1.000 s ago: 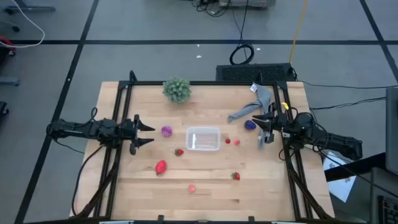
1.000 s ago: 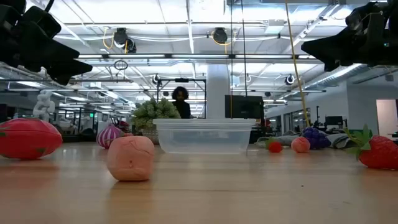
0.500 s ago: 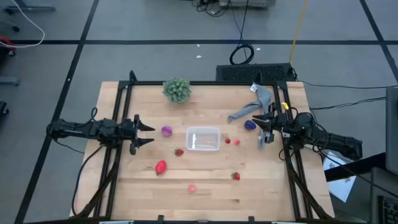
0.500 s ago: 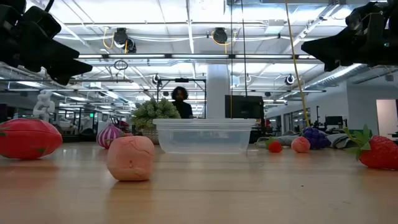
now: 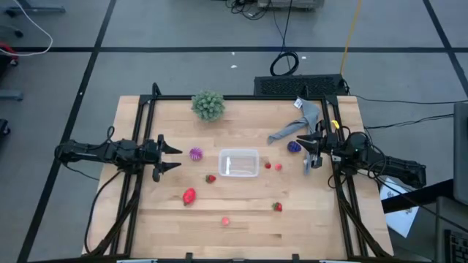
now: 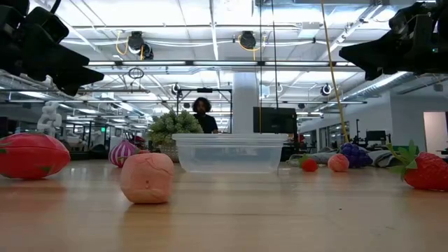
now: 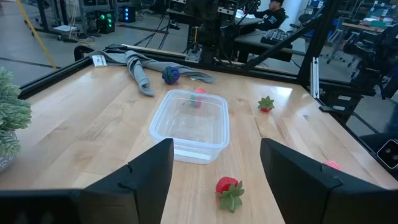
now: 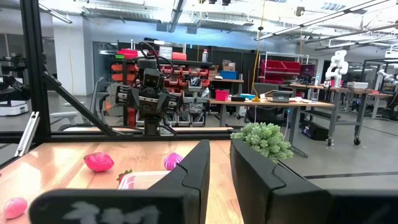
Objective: Pick and placing Produce into tupperware
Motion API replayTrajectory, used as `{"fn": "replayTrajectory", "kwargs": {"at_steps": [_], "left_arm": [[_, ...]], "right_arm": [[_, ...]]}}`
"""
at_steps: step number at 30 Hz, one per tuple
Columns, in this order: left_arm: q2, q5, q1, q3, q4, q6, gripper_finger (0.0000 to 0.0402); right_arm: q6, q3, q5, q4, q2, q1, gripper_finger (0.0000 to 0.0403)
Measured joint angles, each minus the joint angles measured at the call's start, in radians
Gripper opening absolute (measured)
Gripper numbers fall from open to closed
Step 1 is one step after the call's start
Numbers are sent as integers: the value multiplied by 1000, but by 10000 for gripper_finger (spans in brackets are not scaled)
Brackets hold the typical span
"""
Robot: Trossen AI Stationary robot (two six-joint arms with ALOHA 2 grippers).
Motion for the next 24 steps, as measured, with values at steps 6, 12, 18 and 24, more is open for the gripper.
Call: {"fn": "replayTrajectory", "kwargs": {"at_steps": [6,12,18,24], "left_arm": [[0,0,0,0,0,0,244],[0,0,0,0,0,4,244],[0,0,0,0,0,5,244],[0,0,0,0,12,4,244]], "right_arm": [[0,0,0,0,0,0,54],[0,0,0,0,0,0,54],[0,0,0,0,0,0,54],[0,0,0,0,0,0,54]]}}
